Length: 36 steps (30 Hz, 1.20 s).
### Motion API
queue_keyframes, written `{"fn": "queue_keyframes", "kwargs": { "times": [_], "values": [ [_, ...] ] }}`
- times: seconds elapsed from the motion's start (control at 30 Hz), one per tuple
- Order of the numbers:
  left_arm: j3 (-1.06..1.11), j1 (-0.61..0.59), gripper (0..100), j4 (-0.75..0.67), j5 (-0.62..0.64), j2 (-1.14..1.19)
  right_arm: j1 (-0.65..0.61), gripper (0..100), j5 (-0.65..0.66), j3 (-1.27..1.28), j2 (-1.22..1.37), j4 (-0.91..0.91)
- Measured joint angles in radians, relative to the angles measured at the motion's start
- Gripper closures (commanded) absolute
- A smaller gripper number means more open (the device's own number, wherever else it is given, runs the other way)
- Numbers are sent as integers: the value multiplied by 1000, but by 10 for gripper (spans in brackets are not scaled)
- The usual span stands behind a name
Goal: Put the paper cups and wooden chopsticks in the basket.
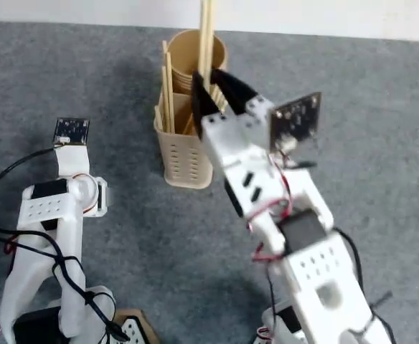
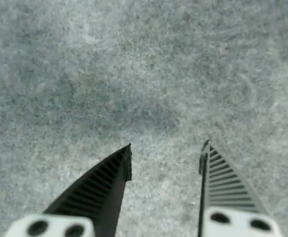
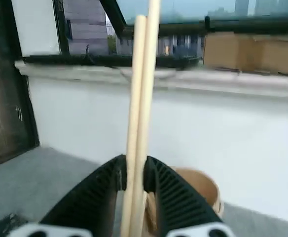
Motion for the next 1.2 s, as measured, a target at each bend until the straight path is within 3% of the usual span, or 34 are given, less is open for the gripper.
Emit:
{"fn": "queue_keyframes", "kwargs": {
  "times": [0.23, 0.37, 0.47, 0.77, 0.93, 1.2],
  "values": [
    [0, 0, 772, 0, 0, 0, 0, 993, 69, -288, 242, -29],
    [0, 0, 772, 0, 0, 0, 0, 993, 69, -324, 307, -40],
    [8, 0, 772, 0, 0, 0, 0, 993, 69, -252, 305, -63],
    [12, 2, 772, -3, 0, 0, 0, 977, 74, 235, 233, -402],
    [17, 26, 772, -3, 0, 0, 0, 841, 72, 328, 133, -423],
    [17, 32, 772, -3, 0, 0, 2, 842, 58, 325, 14, -319]
  ]
}}
